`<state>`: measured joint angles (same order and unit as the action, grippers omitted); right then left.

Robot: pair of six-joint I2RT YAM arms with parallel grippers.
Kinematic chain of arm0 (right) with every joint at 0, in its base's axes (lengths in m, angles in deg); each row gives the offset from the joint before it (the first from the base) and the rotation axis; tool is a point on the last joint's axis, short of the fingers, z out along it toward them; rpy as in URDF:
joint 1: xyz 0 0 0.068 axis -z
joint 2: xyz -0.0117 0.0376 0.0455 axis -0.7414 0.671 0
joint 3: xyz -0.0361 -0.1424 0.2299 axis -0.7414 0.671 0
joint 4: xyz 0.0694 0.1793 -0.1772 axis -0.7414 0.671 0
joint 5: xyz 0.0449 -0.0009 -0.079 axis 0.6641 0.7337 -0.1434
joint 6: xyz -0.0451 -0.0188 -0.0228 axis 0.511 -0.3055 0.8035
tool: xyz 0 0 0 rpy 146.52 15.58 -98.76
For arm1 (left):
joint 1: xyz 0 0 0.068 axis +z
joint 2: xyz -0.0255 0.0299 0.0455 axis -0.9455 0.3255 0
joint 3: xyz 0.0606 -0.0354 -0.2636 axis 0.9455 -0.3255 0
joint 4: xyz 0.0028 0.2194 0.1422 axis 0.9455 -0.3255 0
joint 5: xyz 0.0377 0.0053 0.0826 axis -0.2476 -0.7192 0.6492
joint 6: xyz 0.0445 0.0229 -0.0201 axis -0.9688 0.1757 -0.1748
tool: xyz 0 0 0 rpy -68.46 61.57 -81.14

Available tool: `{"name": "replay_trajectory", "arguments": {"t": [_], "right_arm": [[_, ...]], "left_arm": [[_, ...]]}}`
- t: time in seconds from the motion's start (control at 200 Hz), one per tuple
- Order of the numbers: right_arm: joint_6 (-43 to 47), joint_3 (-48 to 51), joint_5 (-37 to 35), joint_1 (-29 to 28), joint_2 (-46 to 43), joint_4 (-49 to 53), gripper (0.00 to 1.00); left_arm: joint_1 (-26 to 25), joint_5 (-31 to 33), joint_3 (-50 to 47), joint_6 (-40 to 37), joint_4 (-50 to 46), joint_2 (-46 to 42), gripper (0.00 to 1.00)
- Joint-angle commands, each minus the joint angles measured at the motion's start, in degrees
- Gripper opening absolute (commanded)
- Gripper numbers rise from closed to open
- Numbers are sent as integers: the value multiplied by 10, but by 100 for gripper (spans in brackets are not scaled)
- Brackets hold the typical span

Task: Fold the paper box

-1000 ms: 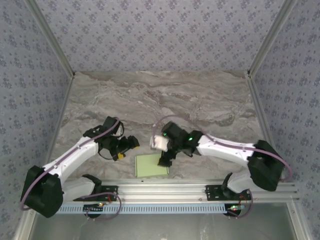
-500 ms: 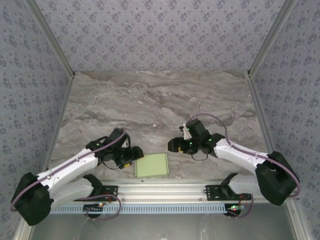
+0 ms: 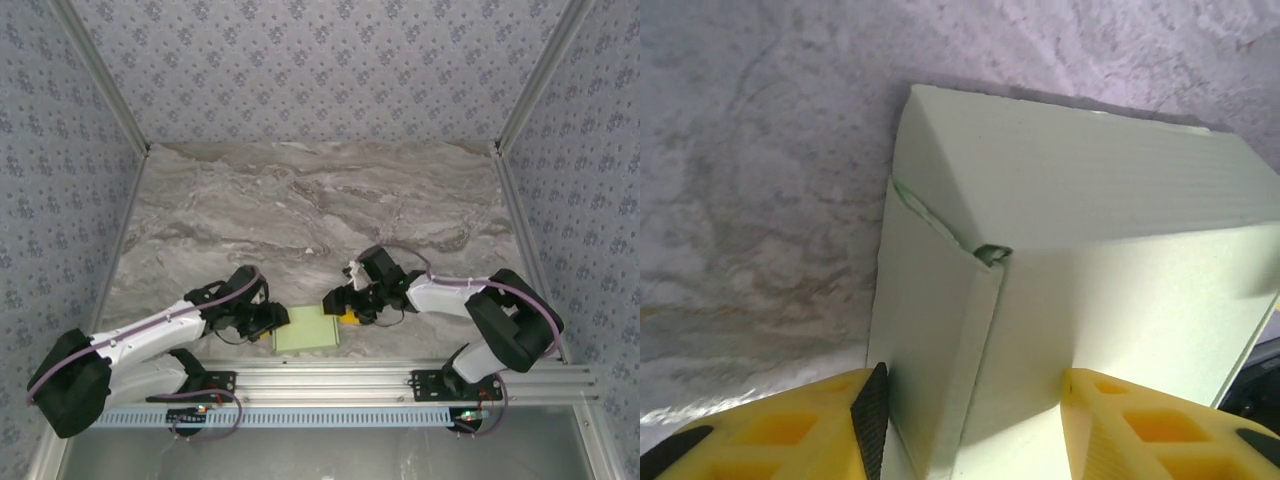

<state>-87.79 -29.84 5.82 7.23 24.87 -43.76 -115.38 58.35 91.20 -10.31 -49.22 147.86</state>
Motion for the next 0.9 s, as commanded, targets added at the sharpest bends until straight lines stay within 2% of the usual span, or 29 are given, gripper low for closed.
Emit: {"name": "replay_trajectory", "arguments": {"t": [0.0, 0.185, 0.305, 0.445, 0.56, 0.62, 0.665, 0.74, 0.815, 0.894], "right_arm": [[-15, 6, 30, 10, 0, -47, 74], [-25, 24, 38, 51, -23, -79, 78], [-15, 28, 61, 87, -28, -79, 80], [7, 38, 84, 154, -35, -60, 80], [89, 13, 57, 217, -69, 43, 80], [149, -17, -1, 240, -93, 141, 82], [159, -47, -62, 247, -109, 207, 84], [82, -102, -180, 250, -121, 326, 90], [-19, -124, -194, 248, -129, 380, 91], [-184, -98, -226, 219, -167, 392, 92]], "left_arm": [[4, 9, -44, 37, 83, 9, 46], [9, -7, -62, 44, 203, 33, 47], [12, -37, -57, 50, 280, 88, 47], [16, -60, -27, 43, 341, 156, 45], [17, -58, 20, 14, 320, 193, 43], [18, -42, 56, -10, 257, 208, 43], [20, -28, 79, -15, 218, 220, 43], [20, -24, 95, 10, 217, 242, 46], [15, -36, 95, 73, 251, 263, 49], [-11, -25, 92, 148, 299, 269, 55]]}}
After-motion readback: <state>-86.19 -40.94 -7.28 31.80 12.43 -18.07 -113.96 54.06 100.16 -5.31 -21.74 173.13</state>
